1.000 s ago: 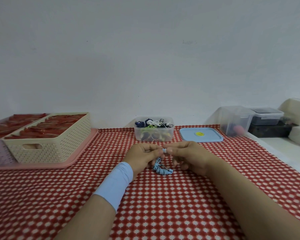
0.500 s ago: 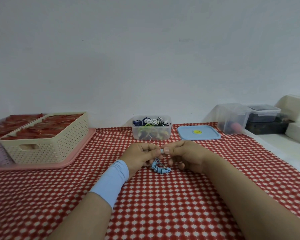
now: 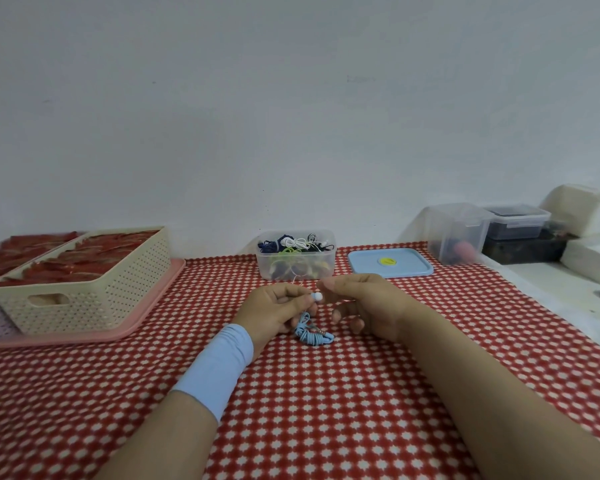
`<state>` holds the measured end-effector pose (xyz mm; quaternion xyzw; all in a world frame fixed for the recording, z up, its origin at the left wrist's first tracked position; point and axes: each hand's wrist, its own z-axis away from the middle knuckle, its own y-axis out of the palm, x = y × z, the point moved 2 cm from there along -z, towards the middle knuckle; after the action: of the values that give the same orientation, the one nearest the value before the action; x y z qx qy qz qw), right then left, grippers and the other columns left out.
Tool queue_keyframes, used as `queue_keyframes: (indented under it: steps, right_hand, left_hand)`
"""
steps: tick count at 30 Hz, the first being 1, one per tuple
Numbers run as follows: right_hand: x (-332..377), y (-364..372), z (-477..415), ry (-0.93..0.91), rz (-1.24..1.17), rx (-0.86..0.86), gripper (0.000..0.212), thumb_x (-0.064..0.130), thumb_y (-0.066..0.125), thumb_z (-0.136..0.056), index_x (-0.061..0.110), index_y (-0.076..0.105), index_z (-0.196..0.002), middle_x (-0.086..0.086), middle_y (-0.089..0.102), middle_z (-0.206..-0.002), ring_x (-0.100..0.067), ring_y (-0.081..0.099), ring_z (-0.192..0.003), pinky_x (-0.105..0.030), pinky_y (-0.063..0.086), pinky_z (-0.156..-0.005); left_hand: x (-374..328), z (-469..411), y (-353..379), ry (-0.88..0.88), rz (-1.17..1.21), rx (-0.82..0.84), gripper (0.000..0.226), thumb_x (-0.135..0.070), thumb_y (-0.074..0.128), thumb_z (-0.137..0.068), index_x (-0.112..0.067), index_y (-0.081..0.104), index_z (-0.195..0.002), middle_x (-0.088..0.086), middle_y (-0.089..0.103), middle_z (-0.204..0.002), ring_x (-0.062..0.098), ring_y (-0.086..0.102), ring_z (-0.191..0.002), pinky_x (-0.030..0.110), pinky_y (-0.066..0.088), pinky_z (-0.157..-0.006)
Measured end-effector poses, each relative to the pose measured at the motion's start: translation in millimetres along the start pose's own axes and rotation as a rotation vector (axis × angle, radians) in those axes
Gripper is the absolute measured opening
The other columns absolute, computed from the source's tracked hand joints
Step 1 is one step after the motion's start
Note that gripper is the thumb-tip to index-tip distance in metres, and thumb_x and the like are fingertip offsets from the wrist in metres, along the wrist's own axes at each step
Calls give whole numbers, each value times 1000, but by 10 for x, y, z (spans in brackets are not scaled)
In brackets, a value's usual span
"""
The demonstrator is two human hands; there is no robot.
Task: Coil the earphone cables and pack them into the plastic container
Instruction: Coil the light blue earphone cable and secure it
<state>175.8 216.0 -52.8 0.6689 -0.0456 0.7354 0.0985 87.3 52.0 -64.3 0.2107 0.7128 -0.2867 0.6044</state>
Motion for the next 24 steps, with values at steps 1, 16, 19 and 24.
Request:
queue_keyframes:
  steps: [1, 16, 19, 24]
  right_hand:
    - [7, 6, 12, -20, 40, -3, 12, 24, 75, -88, 14, 78, -94, -7, 75, -93, -16, 61, -60, -20, 34, -40]
    - [6, 45, 26, -20, 59, 79, 24, 22, 75, -79, 8, 78, -99, -6, 73, -83, -13, 57, -56, -18, 34, -38]
    - [-11, 64, 8, 4, 55, 98, 12, 20, 76, -76, 14, 79, -86, -6, 72, -78, -11, 57, -54, -17, 33, -37]
    - [4, 65, -12, -6, 48, 47, 16, 22, 79, -72, 14, 79, -86, -8, 74, -82, -13, 59, -55, -19, 34, -37]
  left_hand:
    - [0, 1, 4, 0, -4, -8, 10, -16, 69, -90, -12, 73, -98, 11, 76, -89, 10, 52, -57, 18, 44, -50]
    - [-34, 32, -12, 4, -27, -19, 11, -15, 69, -89, -13, 74, -99, 6, 76, -82, 24, 58, -73, 24, 46, -57]
    - [-57, 40, -1, 8, -32, -11, 10, -11, 69, -88, -10, 74, -96, 5, 76, -78, 12, 55, -61, 17, 44, -51]
    - [-99, 21, -28, 29, -46, -22, 9, -11, 70, -88, -11, 74, -95, 1, 75, -74, 7, 56, -55, 19, 48, -54]
